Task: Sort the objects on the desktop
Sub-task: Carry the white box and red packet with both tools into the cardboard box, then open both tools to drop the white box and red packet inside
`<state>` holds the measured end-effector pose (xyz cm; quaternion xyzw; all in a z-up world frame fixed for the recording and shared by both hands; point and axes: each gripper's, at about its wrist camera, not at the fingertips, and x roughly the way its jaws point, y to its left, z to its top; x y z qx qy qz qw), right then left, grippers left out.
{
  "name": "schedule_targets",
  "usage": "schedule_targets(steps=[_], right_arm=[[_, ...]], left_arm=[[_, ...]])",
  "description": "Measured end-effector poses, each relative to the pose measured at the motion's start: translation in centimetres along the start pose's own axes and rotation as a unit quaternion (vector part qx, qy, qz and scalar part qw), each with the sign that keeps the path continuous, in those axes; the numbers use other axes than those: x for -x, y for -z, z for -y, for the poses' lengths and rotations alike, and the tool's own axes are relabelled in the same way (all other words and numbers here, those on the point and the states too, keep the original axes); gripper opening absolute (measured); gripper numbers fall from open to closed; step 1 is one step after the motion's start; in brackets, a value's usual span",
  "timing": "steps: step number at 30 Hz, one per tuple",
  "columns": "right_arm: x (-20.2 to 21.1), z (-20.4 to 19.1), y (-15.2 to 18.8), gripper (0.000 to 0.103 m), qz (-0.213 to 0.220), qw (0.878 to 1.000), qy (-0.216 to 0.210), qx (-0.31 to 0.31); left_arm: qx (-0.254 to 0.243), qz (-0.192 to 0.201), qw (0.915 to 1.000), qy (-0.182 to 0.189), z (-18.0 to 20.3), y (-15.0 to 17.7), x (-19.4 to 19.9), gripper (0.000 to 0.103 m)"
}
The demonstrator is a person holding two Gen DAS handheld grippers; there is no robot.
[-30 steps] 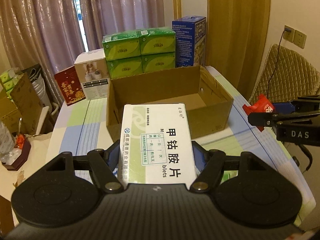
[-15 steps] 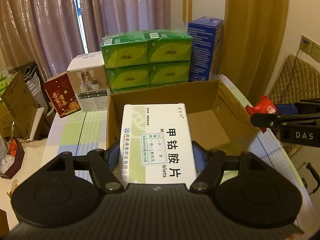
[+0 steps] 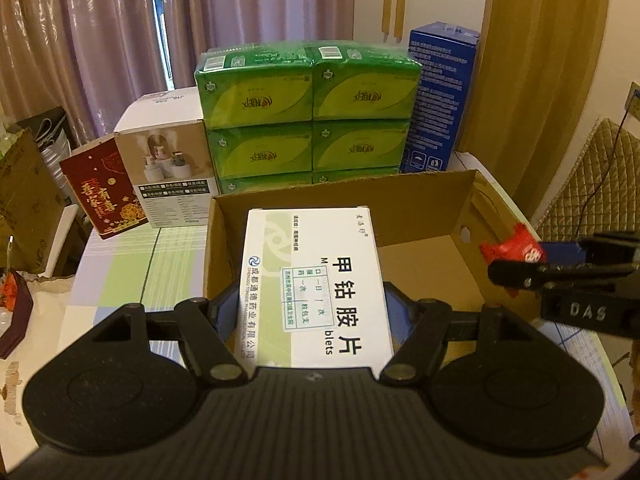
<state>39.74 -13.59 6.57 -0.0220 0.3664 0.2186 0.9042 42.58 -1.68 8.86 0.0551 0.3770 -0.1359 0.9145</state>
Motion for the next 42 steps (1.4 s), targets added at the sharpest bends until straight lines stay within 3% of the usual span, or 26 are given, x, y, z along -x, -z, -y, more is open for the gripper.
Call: schedule_targets(steps=[10, 12, 22, 23, 24, 26, 34, 42], right_arm=[[-2.8, 0.5, 0.4, 0.041, -0.012, 1.0, 0.008, -0.006], [-3.2, 0.6, 0.6, 0.041, -0.015, 1.0, 0.006, -0.008], [-4.2, 0.7, 1.1, 0.042, -0.013, 1.0, 0.011, -0.011], [-4.1, 0.7, 1.0, 0.049, -0.007, 1.0, 0.009, -0.013], [-4.0, 0.7, 1.0, 0.066, -0.001, 1.0, 0.004, -0.016], [-3.6, 0.6, 0.9, 0.083, 0.008, 1.0, 0.0, -0.016], [-0.8, 0.5, 1.3, 0.084, 0.015, 1.0, 0.012, -0.008], [4.6, -0.6, 2.6, 0.084, 0.02, 1.0, 0.013, -0.007]], left_arm=[[0.027, -0.003, 0.9996, 0.005, -0.8, 0.1, -3.6, 0.068], [0.033, -0.003, 0.9995, 0.001, -1.0, 0.3, -4.2, 0.079], [0.028, 0.005, 0.9996, 0.0, -1.5, 1.3, -3.5, 0.08], [0.027, 0.005, 0.9996, 0.0, -1.5, 1.3, -3.3, 0.08], [0.025, 0.005, 0.9997, 0.0, -1.5, 1.4, -3.2, 0.08], [0.02, 0.006, 0.9998, 0.0, -1.4, 1.6, -2.9, 0.08], [0.011, 0.003, 0.9999, -0.005, -1.5, 2.4, -0.7, 0.08], [0.012, 0.006, 0.9998, -0.013, -1.3, 3.8, 3.8, 0.08]])
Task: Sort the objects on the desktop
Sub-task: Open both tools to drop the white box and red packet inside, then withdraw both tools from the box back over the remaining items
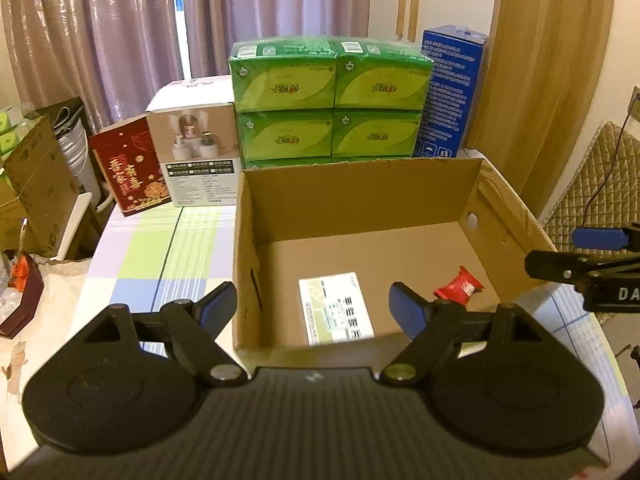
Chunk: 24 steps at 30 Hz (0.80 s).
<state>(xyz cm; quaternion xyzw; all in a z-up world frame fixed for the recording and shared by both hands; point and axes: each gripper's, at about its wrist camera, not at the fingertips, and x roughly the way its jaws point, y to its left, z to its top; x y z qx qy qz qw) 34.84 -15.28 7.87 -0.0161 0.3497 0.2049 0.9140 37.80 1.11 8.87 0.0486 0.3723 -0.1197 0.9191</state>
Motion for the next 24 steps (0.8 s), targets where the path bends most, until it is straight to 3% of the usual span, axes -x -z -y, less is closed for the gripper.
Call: schedule_targets(steps=[4, 14, 24], right_arm=[[3.4, -0.8, 1.2, 0.085, 0.003, 1.0, 0.001, -0.002], [10.9, -2.4, 5.5, 0.09, 0.008, 1.0, 0.0, -0.017], [16.0, -2.6, 9.3, 0.098, 0.018, 0.999, 0.008, -0.027]], left_arm=[[0.0, 0.0, 1.0, -0.004, 0.4, 1.5, 3.1, 0.081], [0.0, 0.001, 0.9999, -0.015, 1.6, 6.1, 10.9, 0.094], [-0.012, 0.012, 0.9996, -0.023, 3.0, 10.2, 16.5, 0.1]])
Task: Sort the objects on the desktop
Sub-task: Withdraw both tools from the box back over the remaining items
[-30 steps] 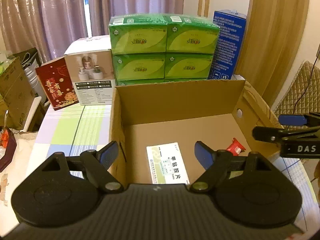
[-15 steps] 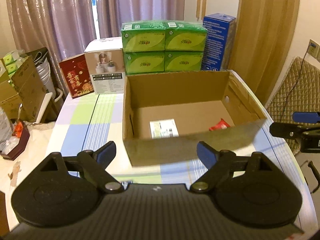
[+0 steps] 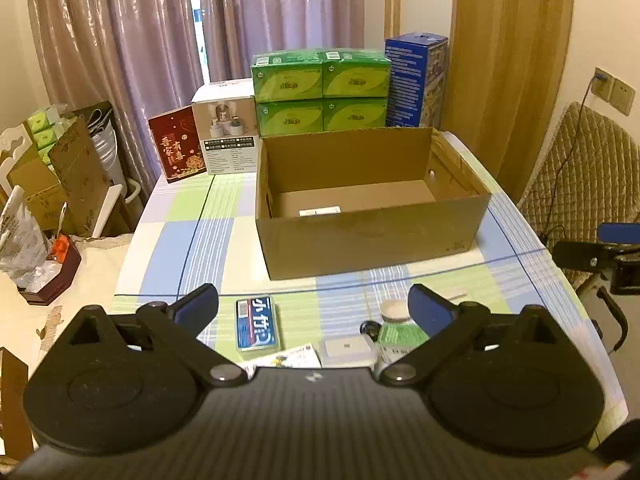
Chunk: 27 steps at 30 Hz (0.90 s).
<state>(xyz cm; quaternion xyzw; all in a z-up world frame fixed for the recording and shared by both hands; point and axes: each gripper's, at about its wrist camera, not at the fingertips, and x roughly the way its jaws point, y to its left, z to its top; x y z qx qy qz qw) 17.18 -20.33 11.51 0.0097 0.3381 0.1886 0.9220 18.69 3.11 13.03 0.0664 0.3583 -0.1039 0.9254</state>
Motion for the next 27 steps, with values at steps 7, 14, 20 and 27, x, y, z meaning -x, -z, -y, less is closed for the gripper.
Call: schedule_targets(steps=[7, 14, 20, 27], right_arm=[[2.2, 0.2, 1.9, 0.101, 0.0, 1.0, 0.008, 0.002], [3.1, 0.2, 4.1, 0.101, -0.011, 1.0, 0.011, 0.014], [3.3, 0.3, 6.4, 0.101, -0.016, 0.999, 0.019, 0.026], [3.1, 1.1, 9.1, 0.101, -0.036, 0.999, 0.015, 0.014]], left_arm=[[-0.008, 0.0, 1.0, -0.002, 0.9, 2.4, 1.7, 0.102], [-0.008, -0.003, 1.0, 0.004, 1.3, 4.8, 2.6, 0.102], [-0.009, -0.01, 0.9999, 0.008, 1.2, 7.0, 2.9, 0.102], [-0.019, -0.026, 0.9994, 0.01, 1.7, 9.7, 2.5, 0.102]])
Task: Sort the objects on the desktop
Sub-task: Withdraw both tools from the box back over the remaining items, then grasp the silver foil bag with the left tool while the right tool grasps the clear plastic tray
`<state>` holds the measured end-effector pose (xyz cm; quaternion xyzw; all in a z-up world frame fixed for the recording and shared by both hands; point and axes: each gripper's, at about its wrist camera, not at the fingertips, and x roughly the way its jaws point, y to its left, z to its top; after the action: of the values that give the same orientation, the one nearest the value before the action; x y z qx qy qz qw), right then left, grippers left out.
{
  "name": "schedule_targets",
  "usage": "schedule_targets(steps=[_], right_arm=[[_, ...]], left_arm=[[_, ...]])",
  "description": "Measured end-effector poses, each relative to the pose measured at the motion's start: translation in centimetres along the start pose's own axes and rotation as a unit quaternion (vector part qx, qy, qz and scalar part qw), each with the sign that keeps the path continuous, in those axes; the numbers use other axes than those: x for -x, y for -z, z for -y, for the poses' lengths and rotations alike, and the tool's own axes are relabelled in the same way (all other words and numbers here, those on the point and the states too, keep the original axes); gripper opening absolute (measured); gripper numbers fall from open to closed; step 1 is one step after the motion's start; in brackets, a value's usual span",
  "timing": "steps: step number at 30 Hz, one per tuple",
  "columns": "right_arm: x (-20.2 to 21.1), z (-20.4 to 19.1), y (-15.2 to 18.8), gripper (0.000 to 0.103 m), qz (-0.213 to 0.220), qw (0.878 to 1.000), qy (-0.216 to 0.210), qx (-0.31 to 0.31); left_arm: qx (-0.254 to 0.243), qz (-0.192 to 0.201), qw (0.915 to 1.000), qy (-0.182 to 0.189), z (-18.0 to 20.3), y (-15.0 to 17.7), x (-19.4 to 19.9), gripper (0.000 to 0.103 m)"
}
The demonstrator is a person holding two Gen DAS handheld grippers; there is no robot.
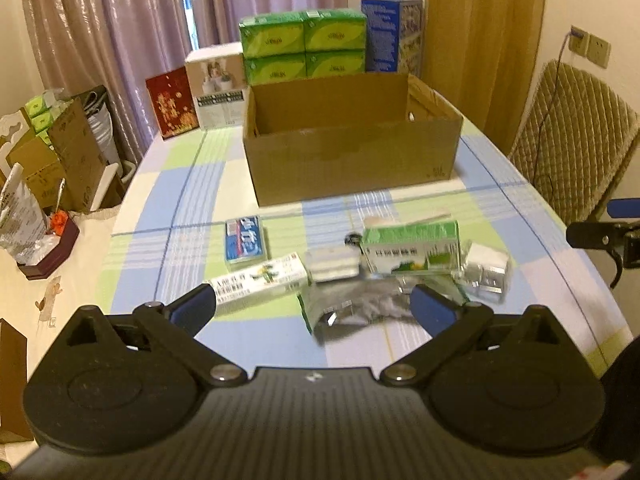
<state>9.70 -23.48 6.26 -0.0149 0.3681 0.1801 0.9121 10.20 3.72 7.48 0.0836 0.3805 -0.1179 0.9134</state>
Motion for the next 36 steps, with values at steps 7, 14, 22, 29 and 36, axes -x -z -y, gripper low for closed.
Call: schedule_targets(steps=[7, 14, 22, 29, 36], right_arm=[[-0.8, 0.1, 1.7, 0.101, -0.023, 1.0, 0.003, -0.003], [-1.8, 0.5, 2.5, 0.101, -0.037, 0.999, 0.002, -0.006], [-2.5, 1.0, 2.9, 0.101, -0.046, 0.999, 0.003, -0.008], [-3.6, 1.4, 3.2, 0.101, -0.059, 0.998, 0.005, -0.006], [-5.3, 1.4, 3.0, 0.101, -0.069, 0.997, 0.006, 0.02]], left_arm=[[-0.017, -0.019, 0.9996, 0.011, 1.2, 2.0, -1.1, 0.102], [-0.022, -0.033, 0.999, 0.022, 1.5, 2.9, -2.0, 0.101], [-0.031, -0.042, 0.9981, 0.03, 1.6, 3.3, -2.9, 0.101], [-0.038, -0.057, 0.997, 0.035, 1.2, 3.9, -4.2, 0.101], [-0.08, -0.058, 0.994, 0.046, 1.2, 3.8, -5.8, 0.098]])
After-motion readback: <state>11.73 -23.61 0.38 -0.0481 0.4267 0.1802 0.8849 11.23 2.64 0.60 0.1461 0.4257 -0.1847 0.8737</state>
